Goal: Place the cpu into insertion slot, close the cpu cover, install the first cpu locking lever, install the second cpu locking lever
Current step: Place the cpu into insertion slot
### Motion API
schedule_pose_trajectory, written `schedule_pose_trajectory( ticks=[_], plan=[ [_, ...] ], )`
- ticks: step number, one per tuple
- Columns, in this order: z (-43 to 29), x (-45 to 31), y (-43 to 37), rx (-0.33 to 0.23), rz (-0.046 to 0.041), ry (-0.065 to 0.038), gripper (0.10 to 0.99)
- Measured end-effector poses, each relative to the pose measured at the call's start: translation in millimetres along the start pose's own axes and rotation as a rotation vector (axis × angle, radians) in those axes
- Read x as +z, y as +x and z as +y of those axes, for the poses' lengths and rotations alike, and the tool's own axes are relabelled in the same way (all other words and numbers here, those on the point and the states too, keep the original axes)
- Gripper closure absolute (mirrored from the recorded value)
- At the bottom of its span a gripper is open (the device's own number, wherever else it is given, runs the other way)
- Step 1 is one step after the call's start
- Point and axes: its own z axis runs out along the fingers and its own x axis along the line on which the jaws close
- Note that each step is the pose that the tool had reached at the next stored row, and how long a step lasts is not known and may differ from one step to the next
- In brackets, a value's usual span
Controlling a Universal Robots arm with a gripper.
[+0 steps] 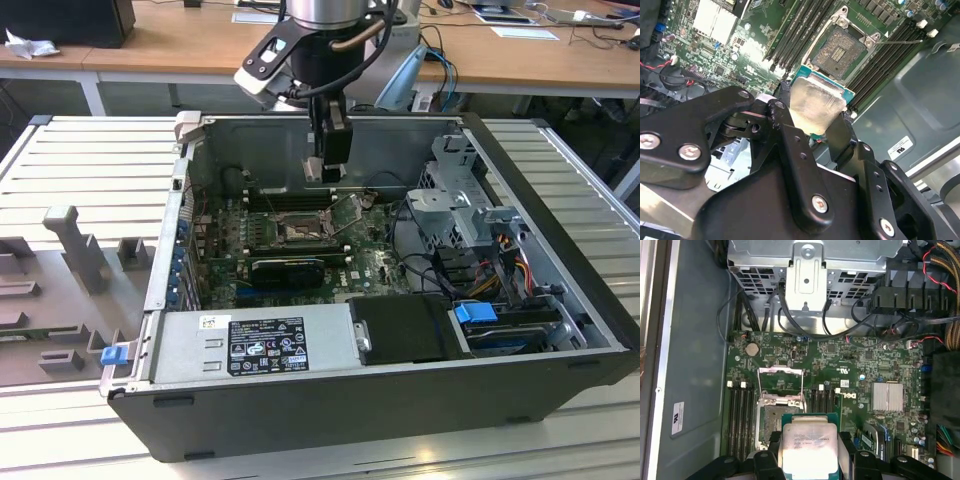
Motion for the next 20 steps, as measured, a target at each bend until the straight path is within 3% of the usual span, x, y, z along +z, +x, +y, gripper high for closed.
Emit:
schedule_pose_trajectory(
  ticks=[12,20],
  plan=[
    [-0.3,3.1,0.0,0.110,-0.0094,-0.002,0.557],
    [-1.4,12.7,-0.1,0.102,-0.0089,-0.001,0.557]
  ],
)
